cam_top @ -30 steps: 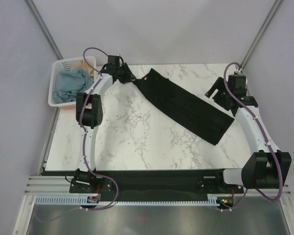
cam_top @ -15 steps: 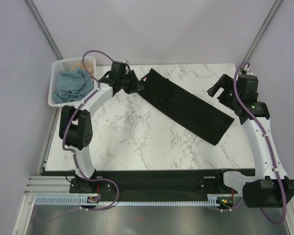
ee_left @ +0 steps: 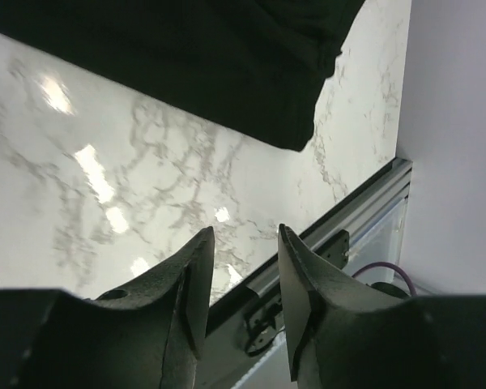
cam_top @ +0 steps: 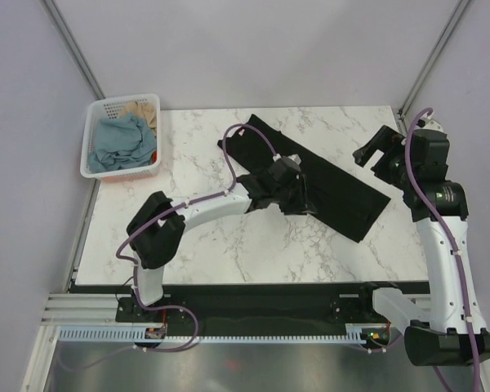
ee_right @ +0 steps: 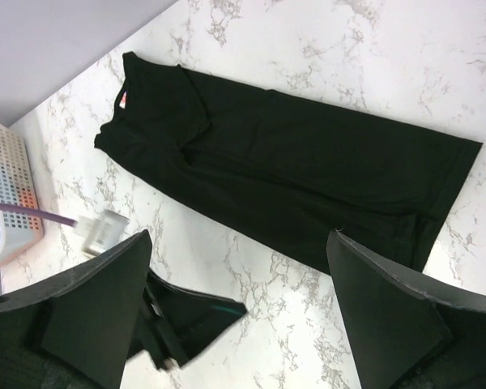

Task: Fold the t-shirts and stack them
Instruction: Fold the tshirt

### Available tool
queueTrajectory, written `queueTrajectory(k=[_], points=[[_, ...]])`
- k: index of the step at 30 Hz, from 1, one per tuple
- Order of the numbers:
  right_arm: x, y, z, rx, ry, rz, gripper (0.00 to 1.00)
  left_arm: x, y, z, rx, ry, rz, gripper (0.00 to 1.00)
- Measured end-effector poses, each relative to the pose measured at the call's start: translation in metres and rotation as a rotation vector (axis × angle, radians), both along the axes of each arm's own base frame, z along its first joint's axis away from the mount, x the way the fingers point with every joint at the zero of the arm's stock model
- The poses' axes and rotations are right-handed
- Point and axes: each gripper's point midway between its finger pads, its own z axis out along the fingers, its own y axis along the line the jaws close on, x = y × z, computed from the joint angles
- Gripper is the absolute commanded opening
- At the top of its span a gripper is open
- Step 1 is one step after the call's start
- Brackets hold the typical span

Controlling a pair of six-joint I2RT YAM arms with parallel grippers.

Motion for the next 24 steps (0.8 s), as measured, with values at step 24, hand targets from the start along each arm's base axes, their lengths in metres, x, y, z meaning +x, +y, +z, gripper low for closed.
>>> queueTrajectory(k=[24], points=[[-0.030,-0.018,0.034,-0.007,-0.049,-0.129,0.97,-0.011,-0.087,-0.072,-0.043,0.280,0.320,0.38]])
